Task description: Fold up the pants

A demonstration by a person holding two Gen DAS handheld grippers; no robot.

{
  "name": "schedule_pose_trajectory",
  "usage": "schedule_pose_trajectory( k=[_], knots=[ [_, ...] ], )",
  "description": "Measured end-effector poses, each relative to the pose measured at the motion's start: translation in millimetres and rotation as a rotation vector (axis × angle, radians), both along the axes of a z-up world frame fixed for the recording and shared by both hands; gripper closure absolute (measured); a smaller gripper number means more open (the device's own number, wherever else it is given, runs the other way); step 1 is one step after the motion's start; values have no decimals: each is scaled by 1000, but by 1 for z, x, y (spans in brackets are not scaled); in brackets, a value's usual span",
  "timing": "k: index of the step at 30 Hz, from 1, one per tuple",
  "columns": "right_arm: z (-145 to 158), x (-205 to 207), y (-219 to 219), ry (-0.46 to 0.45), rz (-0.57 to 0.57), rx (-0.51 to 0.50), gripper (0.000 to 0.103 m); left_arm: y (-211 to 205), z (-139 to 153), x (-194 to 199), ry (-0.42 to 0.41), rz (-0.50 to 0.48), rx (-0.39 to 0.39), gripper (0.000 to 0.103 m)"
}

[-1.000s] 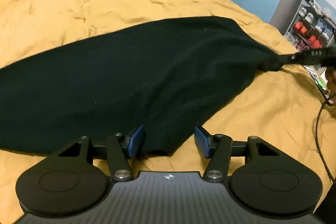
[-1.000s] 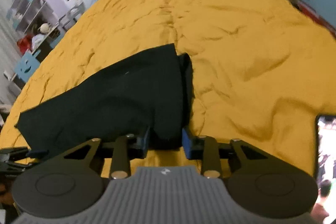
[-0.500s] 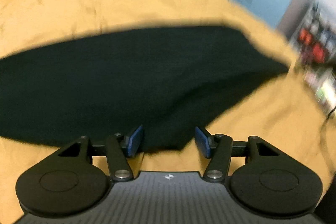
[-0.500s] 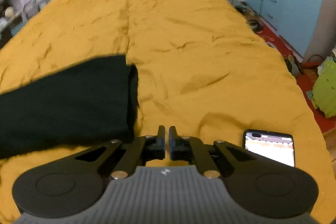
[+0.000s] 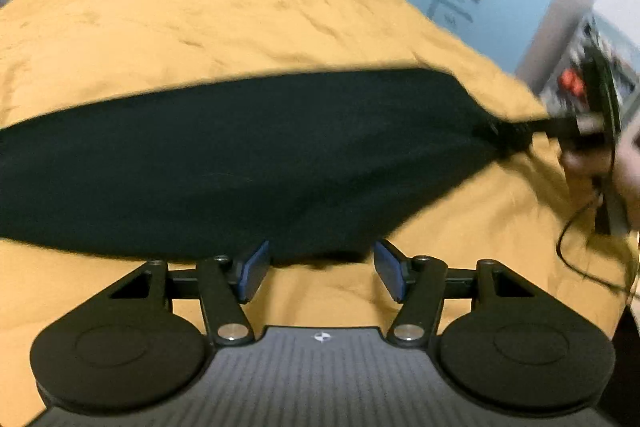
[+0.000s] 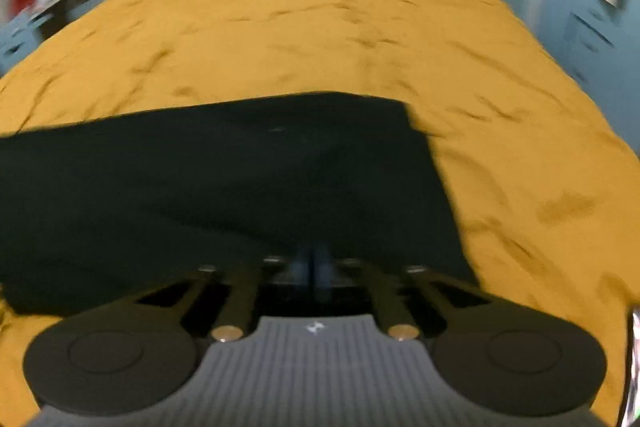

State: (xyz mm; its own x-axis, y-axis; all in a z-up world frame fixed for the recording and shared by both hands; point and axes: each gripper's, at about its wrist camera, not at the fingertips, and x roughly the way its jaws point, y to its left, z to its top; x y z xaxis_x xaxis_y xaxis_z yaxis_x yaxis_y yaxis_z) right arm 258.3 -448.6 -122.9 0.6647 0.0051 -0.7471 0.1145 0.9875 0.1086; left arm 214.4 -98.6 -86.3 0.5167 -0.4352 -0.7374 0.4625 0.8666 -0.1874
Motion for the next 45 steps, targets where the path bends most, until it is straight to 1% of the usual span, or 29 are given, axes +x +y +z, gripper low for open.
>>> schedule_pose_trajectory(
  k=[1, 2, 3, 4, 5, 7, 9, 11, 13, 15, 16, 17, 19, 23, 24, 27, 28, 31, 35, 36, 38, 40, 42, 45],
  knots=[
    [4, -5, 2, -17, -11, -5, 103, 18, 5, 0, -11, 32, -17, 30],
    [9, -12, 10, -42, -10, -32, 99, 38, 9, 1, -19, 73, -37, 28],
    [13, -16, 19, -61, 4, -60, 92, 60, 12, 3, -24, 123, -56, 28],
    [16, -19, 27, -75, 24, -80, 81, 84, 13, 7, -25, 186, -72, 28],
    [19, -22, 35, -89, 41, -87, 79, 106, 15, 9, -26, 247, -84, 28],
    [26, -23, 54, -112, 76, -68, 79, 155, 18, 15, -26, 395, -100, 28],
    [32, -24, 75, -130, 113, -25, 79, 203, 21, 17, -29, 543, -126, 28],
    [35, -17, 102, -138, 166, 22, 78, 244, 24, 20, -33, 647, -163, 26],
    [41, -17, 138, -142, 220, 38, 74, 273, 24, 24, -41, 720, -177, 26],
    [41, -10, 174, -143, 284, 43, 73, 297, 21, 31, -56, 779, -189, 26],
    [42, -9, 193, -141, 312, 47, 72, 306, 18, 34, -59, 801, -207, 26],
    [42, -7, 210, -141, 336, 51, 71, 317, 15, 38, -54, 831, -235, 26],
    [42, -3, 244, -139, 383, 64, 71, 341, 4, 46, -26, 904, -331, 26],
    [41, 5, 305, -149, 452, 71, 71, 380, -23, 56, 40, 1025, -551, 26],
    [42, 5, 319, -155, 466, 65, 71, 382, -29, 60, 50, 1044, -568, 26],
    [39, 18, 359, -174, 512, 55, 70, 392, -40, 74, 44, 1058, -522, 26],
    [37, 22, 369, -180, 522, 61, 70, 397, -46, 78, 47, 1064, -534, 26],
    [25, 33, 392, -212, 535, 68, 70, 409, -60, 83, 51, 1088, -625, 26],
    [0, 47, 410, -248, 470, 19, 69, 422, -75, 99, 38, 1106, -714, 26],
    [-8, 48, 413, -241, 454, 0, 69, 427, -80, 102, 32, 1111, -744, 26],
    [-27, 51, 415, -194, 440, -4, 69, 435, -91, 108, 28, 1116, -803, 26],
    [-40, 50, 414, -200, 443, -15, 68, 443, -97, 110, 29, 1124, -849, 26],
    [-48, 48, 420, -206, 450, -54, 68, 448, -101, 115, 16, 1126, -879, 26],
    [-51, 46, 429, -213, 461, -112, 68, 452, -107, 121, 4, 1143, -920, 27]
  ],
)
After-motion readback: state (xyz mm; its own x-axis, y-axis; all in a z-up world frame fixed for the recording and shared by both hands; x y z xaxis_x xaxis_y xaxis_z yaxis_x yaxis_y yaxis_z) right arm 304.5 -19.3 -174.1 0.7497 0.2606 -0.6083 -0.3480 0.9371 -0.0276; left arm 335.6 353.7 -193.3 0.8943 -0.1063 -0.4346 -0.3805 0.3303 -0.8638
